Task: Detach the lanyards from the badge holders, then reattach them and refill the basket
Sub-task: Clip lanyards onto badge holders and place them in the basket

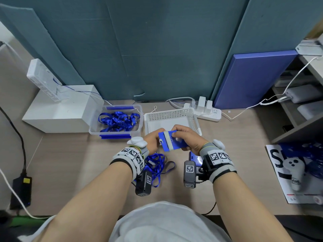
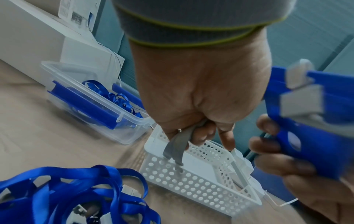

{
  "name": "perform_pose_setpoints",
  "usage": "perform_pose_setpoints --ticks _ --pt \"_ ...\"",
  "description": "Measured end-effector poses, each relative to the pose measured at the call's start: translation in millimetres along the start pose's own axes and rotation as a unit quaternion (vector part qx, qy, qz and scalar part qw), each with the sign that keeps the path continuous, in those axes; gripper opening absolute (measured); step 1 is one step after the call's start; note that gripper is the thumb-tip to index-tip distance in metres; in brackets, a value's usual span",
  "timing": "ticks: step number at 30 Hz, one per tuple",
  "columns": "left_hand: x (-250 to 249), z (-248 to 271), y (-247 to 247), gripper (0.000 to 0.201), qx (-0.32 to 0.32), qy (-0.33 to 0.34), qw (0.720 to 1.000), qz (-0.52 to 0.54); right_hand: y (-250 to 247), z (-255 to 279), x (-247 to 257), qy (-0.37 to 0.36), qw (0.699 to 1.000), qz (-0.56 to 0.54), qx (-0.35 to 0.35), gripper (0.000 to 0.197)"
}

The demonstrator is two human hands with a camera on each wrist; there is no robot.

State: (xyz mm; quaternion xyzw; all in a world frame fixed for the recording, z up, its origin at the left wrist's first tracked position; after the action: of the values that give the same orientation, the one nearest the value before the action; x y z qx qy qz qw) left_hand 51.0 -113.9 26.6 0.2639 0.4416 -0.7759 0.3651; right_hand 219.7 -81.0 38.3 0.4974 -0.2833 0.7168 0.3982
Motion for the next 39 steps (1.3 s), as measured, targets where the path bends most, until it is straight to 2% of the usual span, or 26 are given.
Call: perform_pose_setpoints --ticks 2,3,4,6,8,11,15,18,22,24,27,31,34,36,39 --pt "-3.4 2.9 1.4 0.035 -0.030 -0.038 0.996 -0.069 -0.5 -4.0 -1.7 -0.006 0.998 -0.037 -0.040 0.024" --pt "-4.7 4.0 2.0 0.039 -0.049 -0.032 0.995 -0.084 -0.7 -5.6 -3.7 -0.007 0.997 -0.046 -0.059 0.023" --pt "-5.3 4.0 3.7 0.040 -0.061 -0.018 0.996 -0.062 -0.9 -7.0 -6.2 -0.006 0.996 -0.049 -0.075 0.020" --pt "-2.3 1.4 7.6 0.027 -0.074 -0.035 0.996 -0.016 -1.2 -8.6 -11.0 -0.003 0.993 -0.050 -0.107 0.014" --pt "0.1 0.5 11.1 0.010 -0.058 -0.051 0.996 0.038 -2.5 -10.6 -16.3 -0.003 0.986 -0.072 -0.148 0.010" --pt "0.3 1.4 12.4 0.036 -0.018 -0.075 0.990 0.120 -8.2 -10.8 -20.2 -0.004 0.974 -0.091 -0.208 0.005" --pt "-4.5 5.3 7.5 0.040 0.017 -0.073 0.984 0.161 -13.2 -11.4 -21.5 -0.019 0.973 -0.048 -0.224 0.009" --pt "-5.3 4.7 2.4 0.039 0.030 -0.046 0.978 0.199 -14.9 -12.1 -21.5 -0.030 0.972 0.048 -0.228 0.009" --pt "-10.1 4.3 -7.3 0.035 0.029 -0.022 0.976 0.215 -13.6 -13.0 -17.7 -0.036 0.973 0.136 -0.183 0.019" --pt "-12.2 3.6 -11.8 0.034 0.028 -0.018 0.974 0.223 -8.7 -11.2 -13.3 -0.044 0.979 0.153 -0.131 0.013" --pt "-11.6 -0.4 -18.2 0.033 0.008 -0.022 0.972 0.236 -1.8 -8.5 -11.6 -0.049 0.984 0.166 -0.046 0.016" --pt "-5.6 -4.0 -24.5 0.032 -0.045 -0.044 0.971 0.229 4.2 -3.6 -9.2 -0.037 0.987 0.150 0.039 0.013" --pt "-2.5 -3.6 -26.1 0.030 -0.065 -0.036 0.975 0.210 4.7 -2.5 -4.7 -0.031 0.986 0.140 0.085 0.010" --pt "-0.7 -2.3 -23.4 0.031 -0.057 -0.038 0.975 0.213 3.6 -1.5 -1.0 -0.031 0.986 0.125 0.101 0.009" --pt "2.2 -3.7 -18.4 0.033 -0.035 -0.061 0.960 0.270 0.3 -1.1 3.0 -0.043 0.993 0.060 0.090 0.008"
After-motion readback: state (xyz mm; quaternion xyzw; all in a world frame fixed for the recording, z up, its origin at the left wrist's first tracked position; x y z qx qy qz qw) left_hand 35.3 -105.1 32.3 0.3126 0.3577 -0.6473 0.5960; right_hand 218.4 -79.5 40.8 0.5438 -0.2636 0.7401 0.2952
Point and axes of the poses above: each hand's wrist, its own z-axis away from the middle knuckle, its own y-axis out of the palm, x = y × z, the point moved 3 cm from there along -z, towards the middle knuckle, and after that the axes turned 8 degrees about -y, right-handed, at the moved point
